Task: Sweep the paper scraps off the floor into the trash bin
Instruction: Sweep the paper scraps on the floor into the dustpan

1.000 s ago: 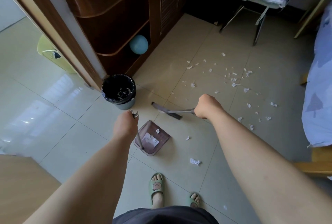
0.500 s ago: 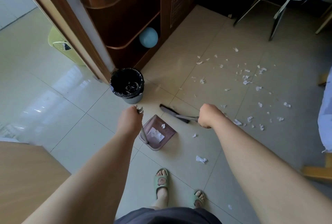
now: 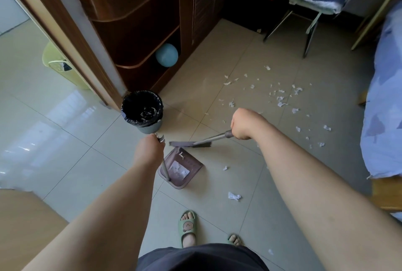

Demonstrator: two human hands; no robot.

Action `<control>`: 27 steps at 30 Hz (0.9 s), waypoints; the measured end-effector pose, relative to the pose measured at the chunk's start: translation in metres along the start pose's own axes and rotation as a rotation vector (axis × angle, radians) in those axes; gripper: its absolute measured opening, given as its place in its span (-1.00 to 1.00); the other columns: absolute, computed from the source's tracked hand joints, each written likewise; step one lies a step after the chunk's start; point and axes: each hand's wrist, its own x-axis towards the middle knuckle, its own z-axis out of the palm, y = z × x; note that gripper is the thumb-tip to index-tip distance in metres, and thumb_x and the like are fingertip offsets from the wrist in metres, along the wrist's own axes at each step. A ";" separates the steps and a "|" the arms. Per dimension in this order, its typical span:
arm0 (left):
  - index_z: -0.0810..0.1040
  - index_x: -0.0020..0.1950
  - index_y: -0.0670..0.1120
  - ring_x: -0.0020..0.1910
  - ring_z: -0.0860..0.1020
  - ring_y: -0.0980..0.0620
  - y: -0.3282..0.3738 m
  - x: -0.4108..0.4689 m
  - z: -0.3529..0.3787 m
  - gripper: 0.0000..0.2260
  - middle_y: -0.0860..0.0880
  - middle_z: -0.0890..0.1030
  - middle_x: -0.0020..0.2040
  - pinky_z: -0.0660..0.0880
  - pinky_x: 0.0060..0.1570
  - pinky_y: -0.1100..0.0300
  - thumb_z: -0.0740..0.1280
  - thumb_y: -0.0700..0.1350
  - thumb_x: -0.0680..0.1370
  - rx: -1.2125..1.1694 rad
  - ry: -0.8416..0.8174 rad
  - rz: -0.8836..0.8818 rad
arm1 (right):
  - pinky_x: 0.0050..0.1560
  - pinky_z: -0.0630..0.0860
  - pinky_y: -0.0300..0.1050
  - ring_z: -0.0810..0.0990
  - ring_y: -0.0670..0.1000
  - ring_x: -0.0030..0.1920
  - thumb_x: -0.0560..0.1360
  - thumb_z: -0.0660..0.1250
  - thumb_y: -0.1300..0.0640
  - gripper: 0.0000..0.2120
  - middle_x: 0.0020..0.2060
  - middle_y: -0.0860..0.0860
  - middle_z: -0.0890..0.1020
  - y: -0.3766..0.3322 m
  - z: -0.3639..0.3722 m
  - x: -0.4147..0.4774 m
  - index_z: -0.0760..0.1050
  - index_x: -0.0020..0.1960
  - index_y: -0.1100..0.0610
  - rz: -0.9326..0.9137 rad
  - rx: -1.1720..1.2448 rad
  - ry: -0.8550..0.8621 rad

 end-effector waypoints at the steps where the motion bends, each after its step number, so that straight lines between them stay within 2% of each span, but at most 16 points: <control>1: 0.47 -0.10 -0.25 -0.07 0.56 -0.26 -0.001 0.000 0.000 -0.85 -0.28 0.60 -0.07 0.37 -0.25 0.13 0.22 -0.17 0.56 -0.003 -0.001 -0.004 | -0.36 0.34 -0.20 0.42 0.07 -0.41 0.45 0.39 0.05 -0.73 -0.43 0.05 0.43 0.000 0.001 0.001 0.42 -0.27 0.20 0.012 0.006 0.010; 3: 0.45 -0.12 -0.23 -0.06 0.56 -0.25 -0.002 -0.002 0.001 -0.86 -0.27 0.61 -0.04 0.37 -0.22 0.14 0.22 -0.17 0.56 -0.017 -0.007 -0.013 | -0.31 0.35 -0.19 0.43 0.08 -0.39 0.45 0.40 0.06 -0.67 -0.39 0.07 0.45 -0.001 0.001 0.000 0.35 -0.35 0.17 0.035 0.025 0.056; 5: 0.50 -0.05 -0.26 -0.01 0.56 -0.23 -0.004 -0.003 0.001 -0.85 -0.23 0.61 0.04 0.39 -0.17 0.13 0.23 -0.17 0.56 -0.035 -0.007 -0.025 | -0.30 0.35 -0.19 0.45 0.11 -0.33 0.44 0.41 0.09 -0.66 -0.36 0.08 0.46 -0.003 0.003 0.000 0.32 -0.36 0.15 0.045 0.045 0.084; 9: 0.52 -0.01 -0.28 0.02 0.56 -0.22 -0.007 -0.008 0.000 -0.83 -0.20 0.60 0.08 0.45 -0.11 0.07 0.23 -0.18 0.56 -0.056 -0.019 -0.042 | -0.37 0.30 -0.22 0.40 0.04 -0.42 0.45 0.41 0.11 -0.68 -0.40 0.04 0.42 0.000 0.015 -0.003 0.31 -0.34 0.14 0.081 0.082 0.103; 13: 0.42 -0.17 -0.23 0.04 0.54 -0.29 -0.014 -0.014 -0.001 -0.87 -0.29 0.60 0.04 0.33 -0.22 0.12 0.22 -0.21 0.55 -0.065 -0.026 -0.061 | -0.22 0.36 -0.18 0.46 0.13 -0.22 0.47 0.37 0.13 -0.80 -0.24 0.09 0.46 0.002 0.032 -0.004 0.37 -0.21 0.16 0.054 0.082 0.065; 19: 0.55 -0.06 -0.30 -0.01 0.56 -0.26 -0.022 -0.020 0.001 -0.80 -0.23 0.62 -0.02 0.34 -0.24 0.16 0.21 -0.18 0.54 -0.060 0.006 -0.113 | -0.25 0.37 -0.22 0.49 0.12 -0.21 0.48 0.36 0.12 -0.88 -0.26 0.05 0.51 0.001 0.035 -0.004 0.45 -0.18 0.10 -0.009 -0.070 0.004; 22: 0.55 -0.04 -0.30 -0.01 0.56 -0.24 -0.021 -0.019 0.003 -0.79 -0.20 0.62 0.00 0.37 -0.20 0.14 0.21 -0.17 0.55 -0.075 0.008 -0.118 | -0.38 0.33 -0.24 0.50 0.11 -0.25 0.43 0.42 0.09 -0.77 -0.37 0.01 0.47 0.000 0.022 -0.004 0.42 -0.30 0.12 -0.020 -0.107 -0.003; 24: 0.55 -0.04 -0.30 0.00 0.56 -0.23 -0.020 -0.015 0.003 -0.80 -0.19 0.63 0.03 0.37 -0.18 0.15 0.22 -0.18 0.55 -0.091 0.000 -0.113 | -0.44 0.29 -0.24 0.51 0.11 -0.26 0.41 0.45 0.06 -0.71 -0.38 -0.01 0.46 -0.001 0.015 -0.006 0.37 -0.33 0.09 -0.029 -0.131 0.001; 27: 0.55 -0.03 -0.30 0.01 0.56 -0.22 -0.019 -0.011 0.003 -0.80 -0.19 0.62 0.04 0.39 -0.16 0.13 0.22 -0.19 0.55 -0.078 -0.009 -0.101 | -0.41 0.30 -0.24 0.53 0.09 -0.24 0.43 0.44 0.05 -0.83 -0.33 -0.03 0.49 -0.004 0.006 -0.009 0.48 -0.21 0.08 -0.044 -0.175 0.053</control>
